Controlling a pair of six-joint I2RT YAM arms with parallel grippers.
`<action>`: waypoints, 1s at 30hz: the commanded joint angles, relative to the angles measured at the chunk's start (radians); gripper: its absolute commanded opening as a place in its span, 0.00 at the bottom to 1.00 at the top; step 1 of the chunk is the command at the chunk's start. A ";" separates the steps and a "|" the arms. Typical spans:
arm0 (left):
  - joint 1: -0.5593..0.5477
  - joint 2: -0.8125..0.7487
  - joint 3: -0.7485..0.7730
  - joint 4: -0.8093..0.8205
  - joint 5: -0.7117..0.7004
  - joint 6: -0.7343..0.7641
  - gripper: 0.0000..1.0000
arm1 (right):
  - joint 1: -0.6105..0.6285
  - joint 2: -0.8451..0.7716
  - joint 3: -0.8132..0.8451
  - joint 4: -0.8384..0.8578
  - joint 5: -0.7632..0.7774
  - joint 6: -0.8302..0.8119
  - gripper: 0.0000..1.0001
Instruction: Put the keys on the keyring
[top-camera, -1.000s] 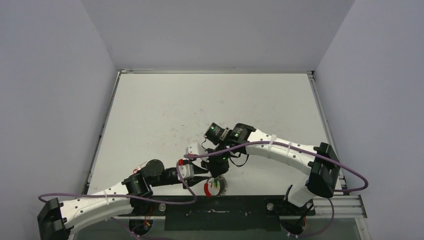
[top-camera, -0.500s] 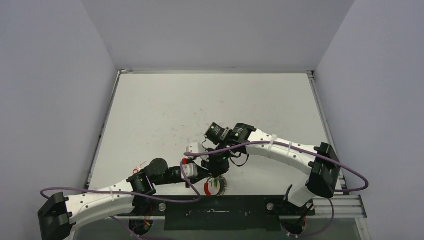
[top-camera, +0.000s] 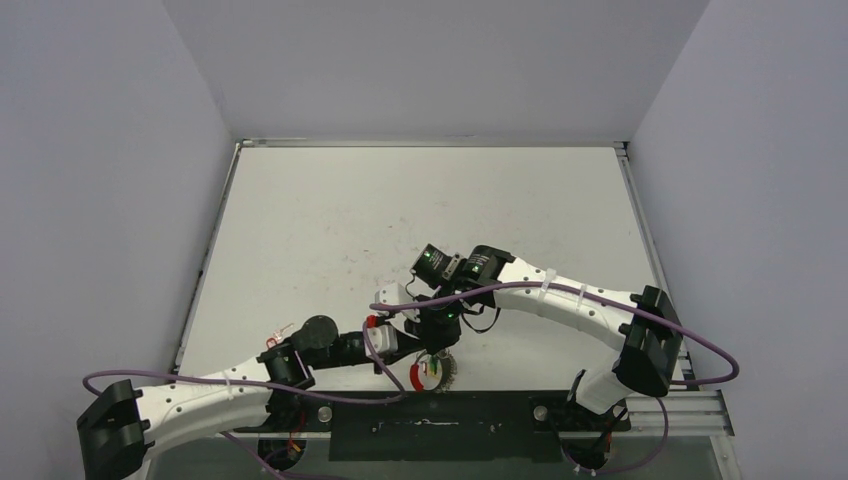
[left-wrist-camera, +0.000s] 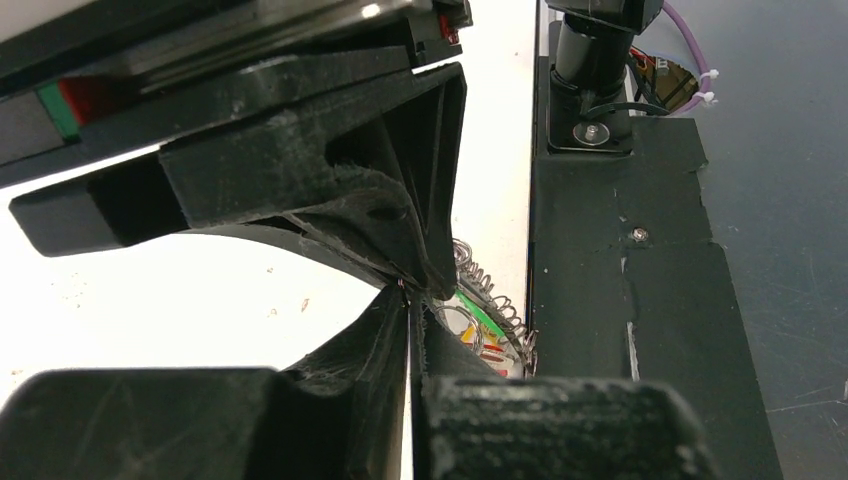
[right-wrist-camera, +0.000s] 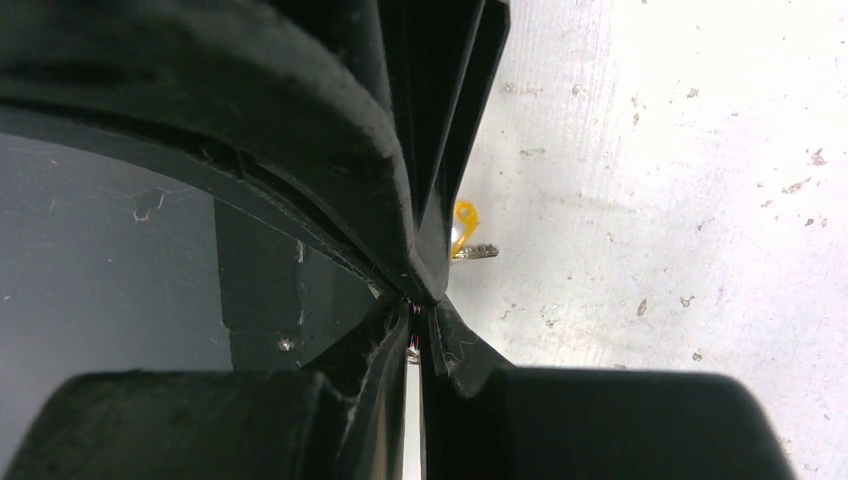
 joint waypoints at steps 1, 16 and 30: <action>0.003 0.040 0.043 0.033 -0.024 -0.039 0.10 | 0.025 -0.044 0.010 0.066 -0.022 -0.027 0.00; 0.002 0.071 0.029 0.108 0.006 -0.047 0.00 | 0.024 -0.037 0.006 0.095 -0.014 -0.010 0.00; 0.002 -0.053 -0.124 0.251 -0.211 -0.202 0.00 | -0.080 -0.169 -0.144 0.348 0.008 0.099 0.38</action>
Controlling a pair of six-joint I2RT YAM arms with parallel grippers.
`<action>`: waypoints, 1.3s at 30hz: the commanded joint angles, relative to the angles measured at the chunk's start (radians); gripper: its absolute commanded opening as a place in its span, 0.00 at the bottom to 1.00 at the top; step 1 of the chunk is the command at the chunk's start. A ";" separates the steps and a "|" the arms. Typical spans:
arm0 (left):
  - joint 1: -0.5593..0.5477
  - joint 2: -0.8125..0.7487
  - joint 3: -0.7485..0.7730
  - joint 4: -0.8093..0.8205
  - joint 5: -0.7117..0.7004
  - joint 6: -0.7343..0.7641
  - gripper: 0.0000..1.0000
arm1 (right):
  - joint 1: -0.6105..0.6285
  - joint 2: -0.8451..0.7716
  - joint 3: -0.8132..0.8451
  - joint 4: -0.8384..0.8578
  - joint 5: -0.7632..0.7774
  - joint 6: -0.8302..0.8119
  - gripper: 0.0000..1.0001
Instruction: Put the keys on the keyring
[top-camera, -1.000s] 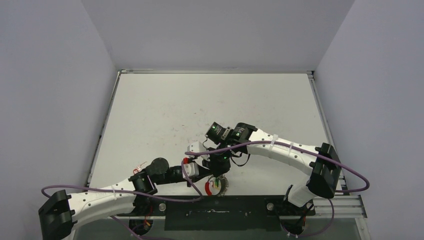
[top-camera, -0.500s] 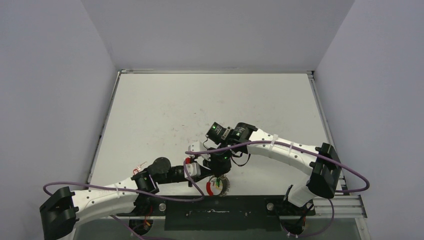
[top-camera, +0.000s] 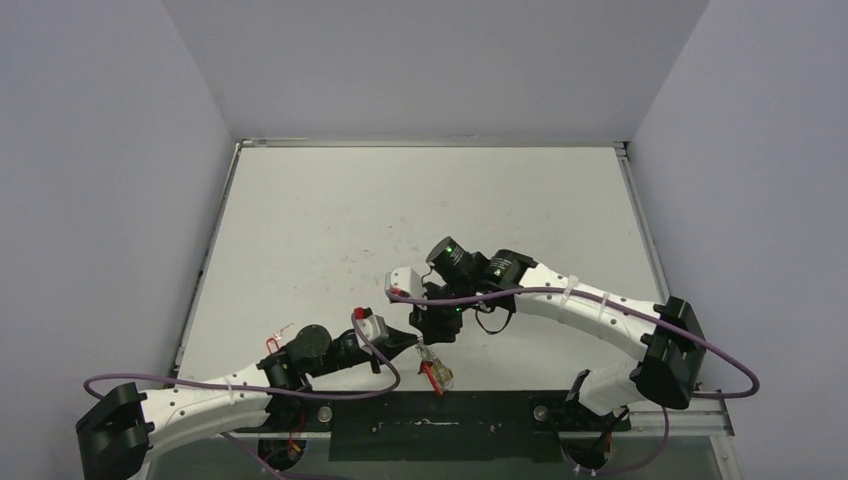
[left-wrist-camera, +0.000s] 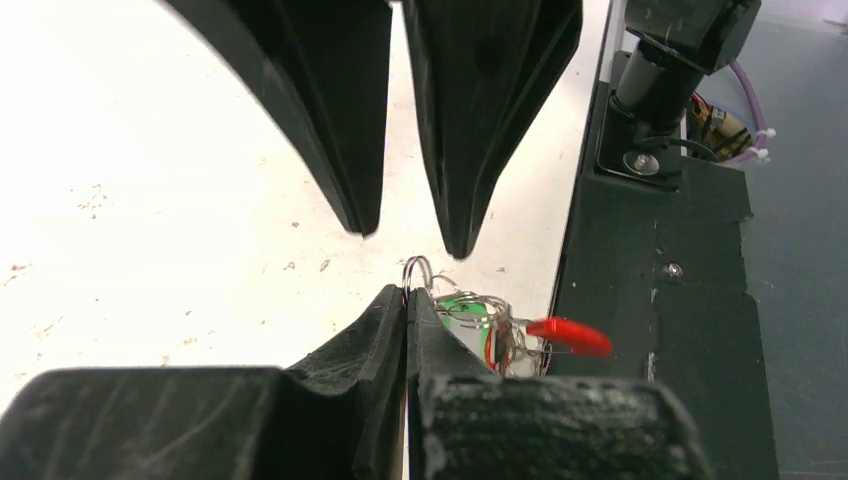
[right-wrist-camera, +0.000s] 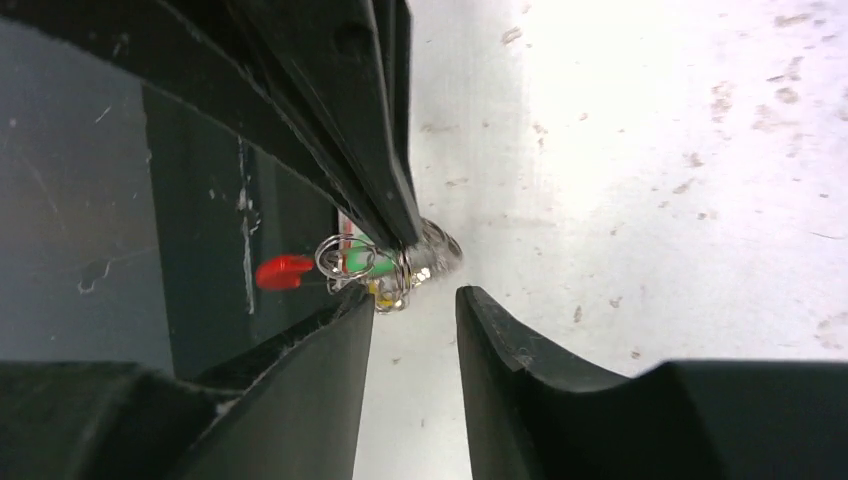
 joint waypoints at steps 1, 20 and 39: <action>0.000 -0.037 -0.034 0.142 -0.070 -0.066 0.00 | -0.041 -0.102 -0.061 0.193 -0.032 0.046 0.39; 0.001 -0.048 -0.055 0.141 -0.085 -0.066 0.00 | -0.103 -0.139 -0.317 0.588 -0.200 0.177 0.32; 0.002 -0.070 -0.042 0.099 -0.080 -0.050 0.00 | -0.166 -0.169 -0.385 0.622 -0.241 0.150 0.37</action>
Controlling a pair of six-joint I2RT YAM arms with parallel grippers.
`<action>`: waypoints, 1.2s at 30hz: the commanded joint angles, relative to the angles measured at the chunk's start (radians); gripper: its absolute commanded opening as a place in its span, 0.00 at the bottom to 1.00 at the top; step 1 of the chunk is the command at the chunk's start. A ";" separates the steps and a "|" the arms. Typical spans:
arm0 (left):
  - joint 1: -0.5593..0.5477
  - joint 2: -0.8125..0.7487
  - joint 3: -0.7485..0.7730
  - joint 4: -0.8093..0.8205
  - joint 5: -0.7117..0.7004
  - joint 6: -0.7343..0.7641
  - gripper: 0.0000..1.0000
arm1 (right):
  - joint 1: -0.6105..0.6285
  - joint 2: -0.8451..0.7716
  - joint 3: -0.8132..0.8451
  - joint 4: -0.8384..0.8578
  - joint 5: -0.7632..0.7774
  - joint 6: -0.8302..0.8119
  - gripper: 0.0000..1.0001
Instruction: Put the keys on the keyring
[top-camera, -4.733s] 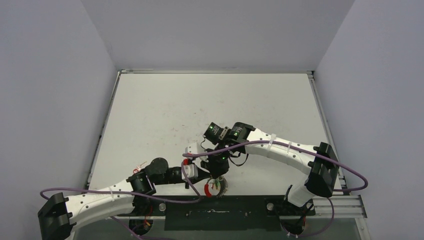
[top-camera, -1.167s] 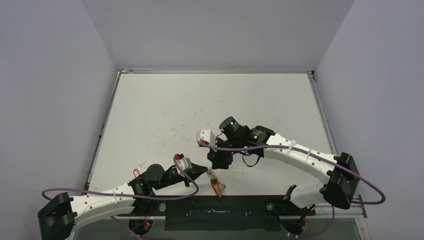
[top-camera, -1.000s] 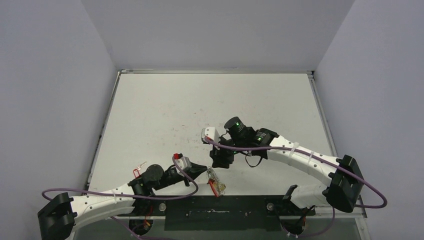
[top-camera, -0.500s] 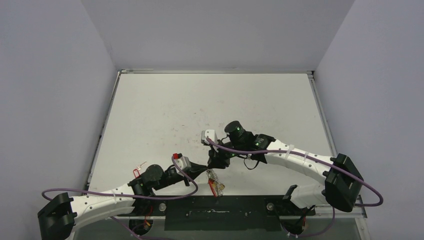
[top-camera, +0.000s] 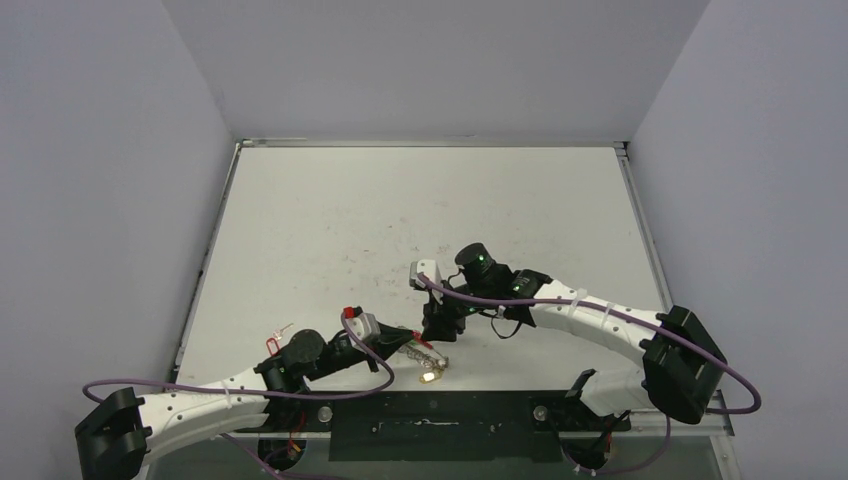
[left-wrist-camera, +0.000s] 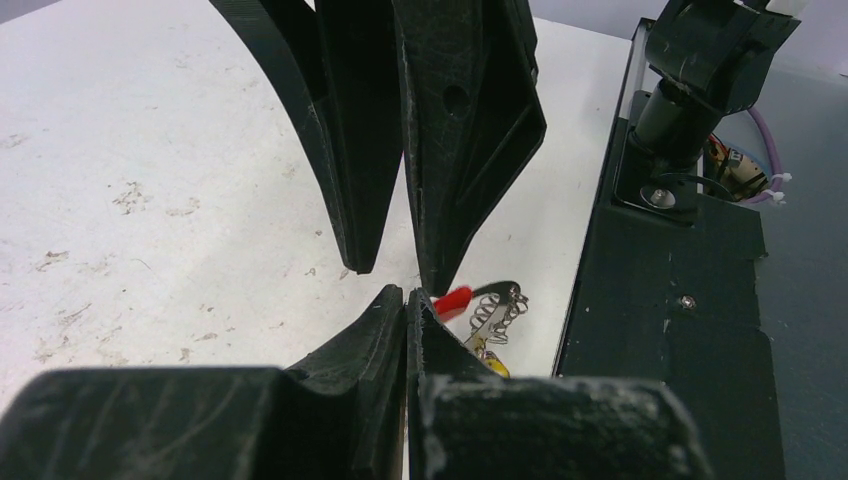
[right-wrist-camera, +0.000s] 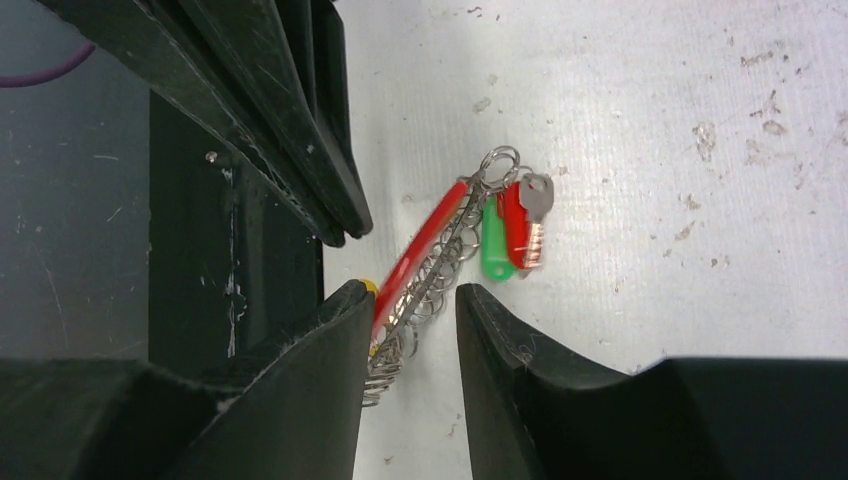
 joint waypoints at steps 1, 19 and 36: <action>0.001 -0.009 0.023 0.016 -0.002 0.001 0.00 | -0.036 -0.048 -0.028 0.093 -0.051 -0.007 0.38; 0.001 -0.142 0.106 -0.468 -0.413 -0.348 0.54 | -0.079 -0.017 -0.093 0.211 0.233 0.174 0.57; 0.114 0.260 0.299 -0.666 -0.430 -0.817 0.68 | -0.194 -0.294 -0.214 0.174 0.799 0.524 1.00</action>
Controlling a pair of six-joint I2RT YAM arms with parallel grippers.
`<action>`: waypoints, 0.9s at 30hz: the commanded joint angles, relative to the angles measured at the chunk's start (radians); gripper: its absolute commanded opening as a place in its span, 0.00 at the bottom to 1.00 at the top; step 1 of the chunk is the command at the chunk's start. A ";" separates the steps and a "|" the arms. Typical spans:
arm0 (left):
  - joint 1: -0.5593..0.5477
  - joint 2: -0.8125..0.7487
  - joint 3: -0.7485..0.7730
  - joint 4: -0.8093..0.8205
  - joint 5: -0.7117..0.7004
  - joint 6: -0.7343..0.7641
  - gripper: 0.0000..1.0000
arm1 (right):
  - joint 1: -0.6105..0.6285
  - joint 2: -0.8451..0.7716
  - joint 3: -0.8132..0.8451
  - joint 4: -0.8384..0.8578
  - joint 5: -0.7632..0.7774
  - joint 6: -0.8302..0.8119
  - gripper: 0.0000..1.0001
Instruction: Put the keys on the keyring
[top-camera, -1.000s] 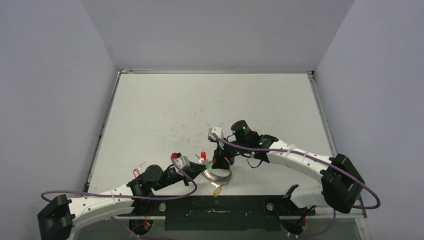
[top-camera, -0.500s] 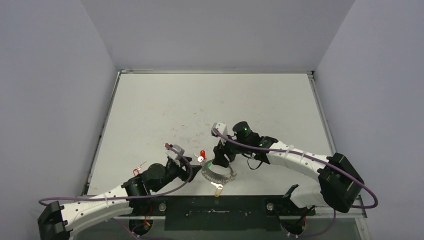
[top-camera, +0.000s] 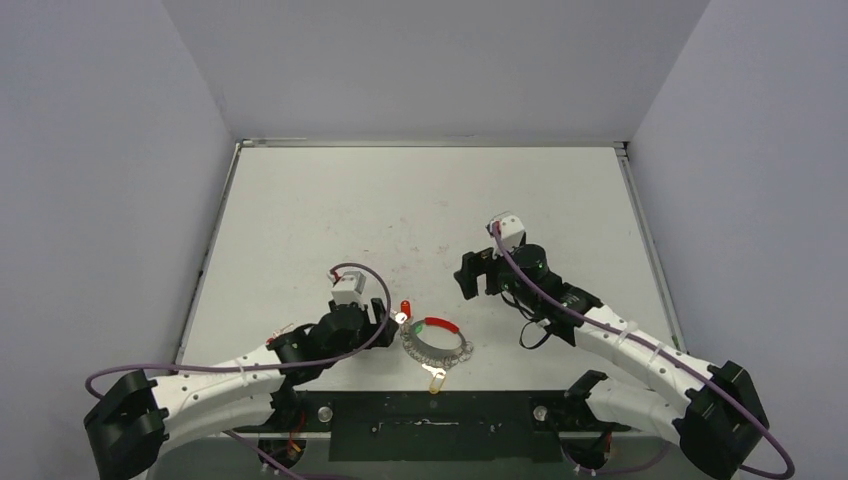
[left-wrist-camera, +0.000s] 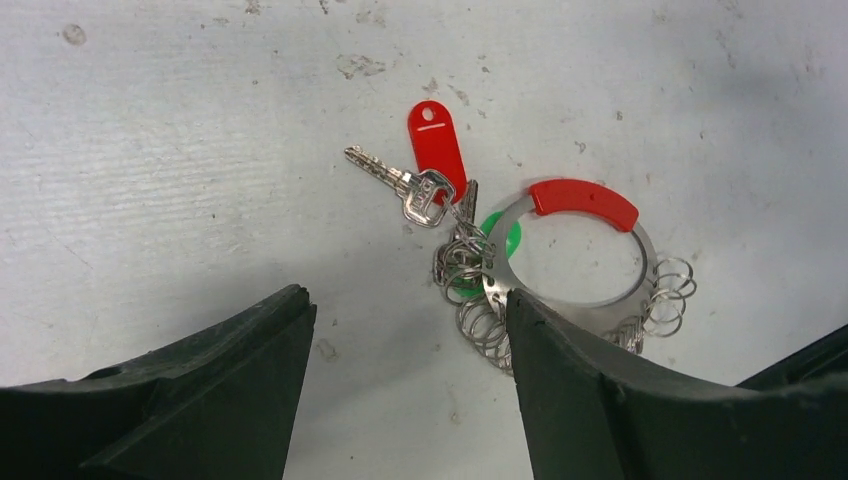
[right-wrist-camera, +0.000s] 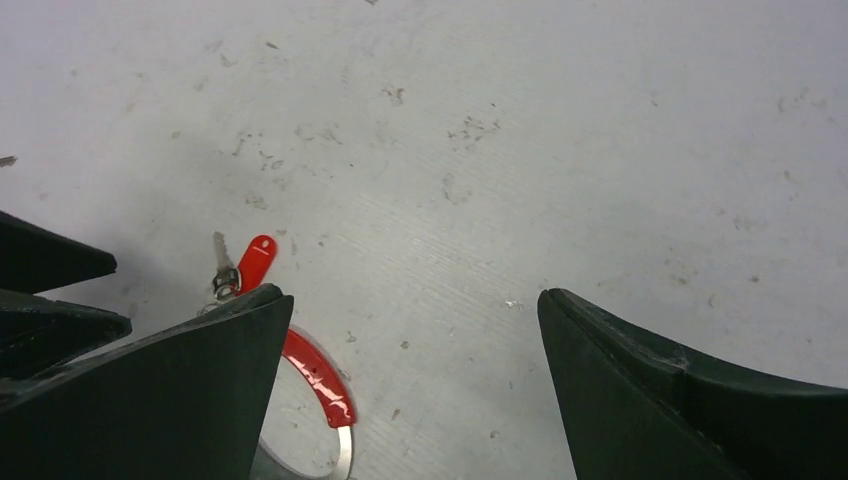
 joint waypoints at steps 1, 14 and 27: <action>0.064 0.134 0.110 -0.012 0.085 -0.146 0.66 | -0.022 0.033 0.005 -0.073 0.079 0.125 1.00; 0.190 0.473 0.207 0.139 0.342 -0.177 0.55 | 0.030 0.245 -0.169 0.168 -0.247 0.381 0.64; 0.279 0.732 0.418 0.224 0.581 0.050 0.36 | 0.306 0.206 -0.376 0.542 -0.150 0.789 0.48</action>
